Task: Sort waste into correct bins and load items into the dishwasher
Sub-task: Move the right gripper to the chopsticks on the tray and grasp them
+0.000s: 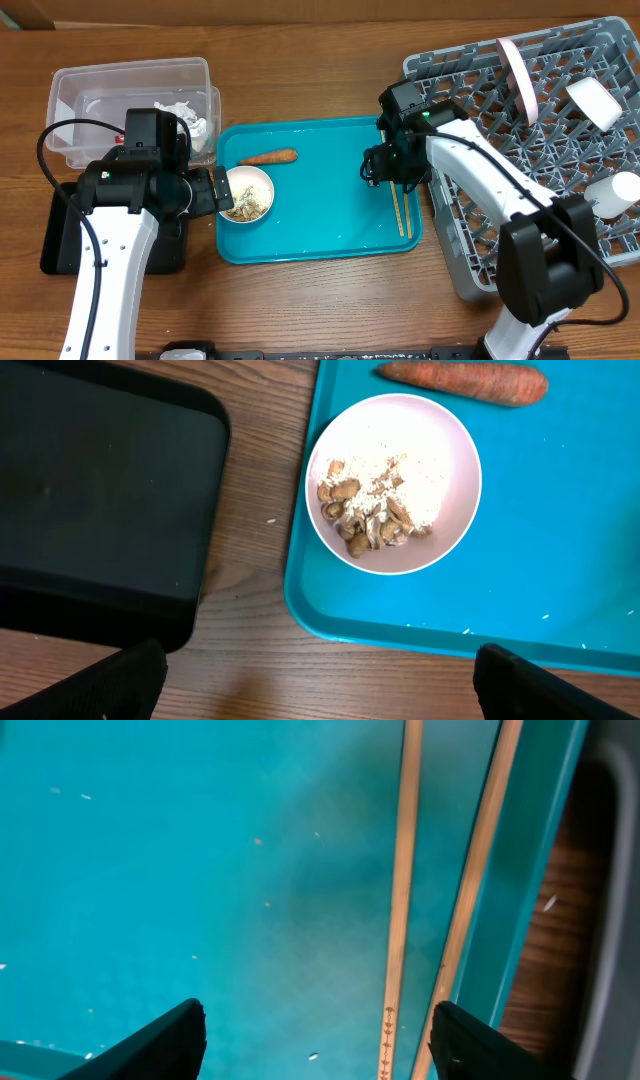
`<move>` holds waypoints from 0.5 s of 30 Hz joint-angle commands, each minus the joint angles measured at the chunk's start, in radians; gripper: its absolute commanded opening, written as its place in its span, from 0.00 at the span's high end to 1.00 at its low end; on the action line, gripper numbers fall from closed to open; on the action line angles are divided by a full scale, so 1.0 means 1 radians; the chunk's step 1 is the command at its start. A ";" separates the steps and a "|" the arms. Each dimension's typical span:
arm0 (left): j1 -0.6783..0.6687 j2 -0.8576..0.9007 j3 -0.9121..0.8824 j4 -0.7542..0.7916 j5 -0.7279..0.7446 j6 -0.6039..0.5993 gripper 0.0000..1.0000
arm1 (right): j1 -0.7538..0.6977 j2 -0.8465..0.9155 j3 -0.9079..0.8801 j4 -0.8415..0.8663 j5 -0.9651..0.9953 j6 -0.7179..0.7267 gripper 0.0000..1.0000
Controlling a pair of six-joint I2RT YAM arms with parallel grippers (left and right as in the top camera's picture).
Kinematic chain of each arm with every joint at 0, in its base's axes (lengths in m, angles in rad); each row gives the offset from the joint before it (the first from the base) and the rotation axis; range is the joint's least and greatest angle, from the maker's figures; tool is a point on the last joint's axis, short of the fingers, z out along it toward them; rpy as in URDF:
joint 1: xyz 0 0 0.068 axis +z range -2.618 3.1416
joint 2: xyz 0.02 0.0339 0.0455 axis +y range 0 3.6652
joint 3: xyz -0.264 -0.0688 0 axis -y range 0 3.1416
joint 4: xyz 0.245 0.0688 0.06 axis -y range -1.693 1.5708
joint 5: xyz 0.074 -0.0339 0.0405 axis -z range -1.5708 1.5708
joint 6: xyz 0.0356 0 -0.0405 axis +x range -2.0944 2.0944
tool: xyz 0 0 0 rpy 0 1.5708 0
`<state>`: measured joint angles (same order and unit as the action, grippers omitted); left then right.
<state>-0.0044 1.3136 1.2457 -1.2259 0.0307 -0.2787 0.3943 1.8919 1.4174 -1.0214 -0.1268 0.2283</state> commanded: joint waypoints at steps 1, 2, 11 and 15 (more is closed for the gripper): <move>0.004 -0.010 -0.005 -0.001 0.015 -0.017 0.00 | 0.000 0.038 0.002 -0.007 -0.010 0.055 0.27; 0.004 -0.010 -0.005 -0.001 0.015 -0.017 0.00 | 0.000 0.048 0.002 -0.011 -0.010 0.061 0.27; 0.004 -0.010 -0.005 -0.001 0.014 -0.017 0.00 | 0.006 0.080 -0.046 0.013 -0.010 0.088 0.30; 0.004 -0.010 -0.005 0.000 0.015 -0.017 0.00 | 0.006 0.082 -0.092 0.043 -0.010 0.091 0.29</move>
<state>-0.0044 1.3136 1.2457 -1.2263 0.0338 -0.2829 0.3946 1.9617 1.3571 -0.9882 -0.1272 0.3027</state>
